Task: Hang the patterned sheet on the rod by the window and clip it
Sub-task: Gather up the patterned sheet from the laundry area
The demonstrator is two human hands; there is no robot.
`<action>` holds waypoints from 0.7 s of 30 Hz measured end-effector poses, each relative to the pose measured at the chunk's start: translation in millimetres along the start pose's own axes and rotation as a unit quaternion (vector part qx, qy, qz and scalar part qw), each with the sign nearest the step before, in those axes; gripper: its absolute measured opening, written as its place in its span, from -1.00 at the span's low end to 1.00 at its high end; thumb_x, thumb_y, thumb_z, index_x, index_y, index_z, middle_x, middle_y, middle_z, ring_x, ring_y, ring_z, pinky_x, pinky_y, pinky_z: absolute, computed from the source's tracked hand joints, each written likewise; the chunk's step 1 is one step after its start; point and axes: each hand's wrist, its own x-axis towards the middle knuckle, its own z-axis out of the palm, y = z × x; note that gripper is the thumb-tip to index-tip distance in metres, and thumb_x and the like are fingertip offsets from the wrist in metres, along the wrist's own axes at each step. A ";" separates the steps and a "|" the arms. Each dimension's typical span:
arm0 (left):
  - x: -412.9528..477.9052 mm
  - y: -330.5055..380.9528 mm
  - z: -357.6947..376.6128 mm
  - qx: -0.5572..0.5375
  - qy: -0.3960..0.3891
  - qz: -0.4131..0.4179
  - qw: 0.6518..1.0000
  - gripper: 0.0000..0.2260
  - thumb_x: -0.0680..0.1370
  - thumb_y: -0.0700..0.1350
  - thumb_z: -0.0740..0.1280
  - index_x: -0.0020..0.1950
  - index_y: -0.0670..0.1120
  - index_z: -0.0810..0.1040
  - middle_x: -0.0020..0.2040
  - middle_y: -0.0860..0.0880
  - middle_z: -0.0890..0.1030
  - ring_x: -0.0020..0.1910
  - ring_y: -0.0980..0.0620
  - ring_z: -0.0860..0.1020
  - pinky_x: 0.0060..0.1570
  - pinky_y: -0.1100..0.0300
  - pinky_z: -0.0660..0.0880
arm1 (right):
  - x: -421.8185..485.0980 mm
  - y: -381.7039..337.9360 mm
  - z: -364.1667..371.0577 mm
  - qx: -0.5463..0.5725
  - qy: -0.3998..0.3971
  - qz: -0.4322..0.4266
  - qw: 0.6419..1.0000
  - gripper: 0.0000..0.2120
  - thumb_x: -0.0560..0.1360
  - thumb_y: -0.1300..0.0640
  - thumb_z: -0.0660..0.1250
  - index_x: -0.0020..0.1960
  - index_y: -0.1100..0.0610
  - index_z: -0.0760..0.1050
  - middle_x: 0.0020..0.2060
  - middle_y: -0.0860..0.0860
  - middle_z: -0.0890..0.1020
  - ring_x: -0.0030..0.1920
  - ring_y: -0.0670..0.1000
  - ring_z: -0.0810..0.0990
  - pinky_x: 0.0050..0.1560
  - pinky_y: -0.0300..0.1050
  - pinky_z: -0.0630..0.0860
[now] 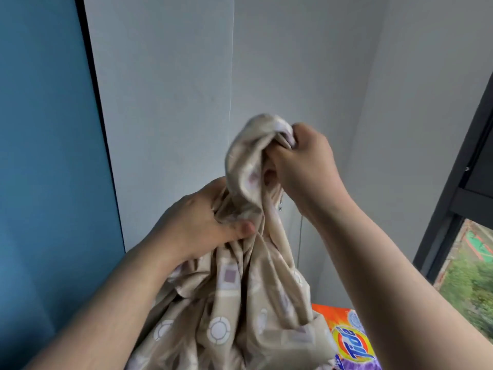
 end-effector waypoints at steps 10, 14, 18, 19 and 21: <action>24.7 -6.3 -19.7 -0.131 0.106 -0.027 0.985 -0.79 0.29 0.07 0.48 -0.19 -0.02 0.63 -0.21 0.06 0.69 -0.15 0.10 0.64 -0.01 0.07 0.55 | 28.1 -36.8 1.3 -0.078 -0.005 -0.111 0.991 -0.80 0.39 0.14 0.36 -0.26 0.06 0.32 -0.42 -0.12 0.41 -0.41 -0.13 0.34 -0.40 -0.27 0.30; 0.9 -54.0 5.2 -0.187 -0.023 -0.028 0.982 -0.64 0.11 0.11 0.47 -0.23 -0.09 0.68 -0.23 -0.05 0.70 -0.22 0.14 0.58 -0.13 0.16 0.46 | -1.2 32.4 -19.7 0.180 -0.219 0.112 0.952 -0.83 0.33 0.32 0.36 -0.08 0.26 0.47 -0.25 0.13 0.60 -0.20 0.09 0.62 -0.04 0.06 0.64; -13.6 -66.2 24.4 -0.237 -0.102 -0.012 0.966 -0.48 0.06 0.33 0.55 -0.17 0.00 0.68 -0.32 0.07 0.59 -0.31 0.18 0.54 -0.26 0.30 0.42 | -29.5 72.3 -6.3 0.247 -0.262 0.225 0.905 -0.89 0.50 0.24 0.32 -0.14 0.31 0.49 -0.25 0.20 0.53 -0.18 0.15 0.54 0.08 0.10 0.57; -14.0 -62.0 25.8 -0.260 -0.084 -0.025 0.962 -0.30 0.03 0.47 0.48 -0.15 -0.08 0.65 -0.36 0.05 0.53 -0.40 0.16 0.49 -0.36 0.29 0.40 | -34.1 79.1 0.4 0.197 -0.255 0.224 0.920 -0.80 0.51 0.18 0.34 -0.20 0.31 0.51 -0.31 0.18 0.52 -0.24 0.11 0.54 0.02 0.09 0.60; -12.4 -46.4 27.4 -0.277 -0.039 -0.050 0.959 -0.19 -0.03 0.63 0.30 -0.23 -0.06 0.61 -0.48 0.11 0.44 -0.55 0.21 0.36 -0.55 0.35 0.30 | -42.9 80.3 12.5 0.040 -0.270 0.199 0.941 -0.62 0.52 0.08 0.36 -0.31 0.35 0.48 -0.46 0.15 0.49 -0.42 0.05 0.48 -0.32 -0.08 0.57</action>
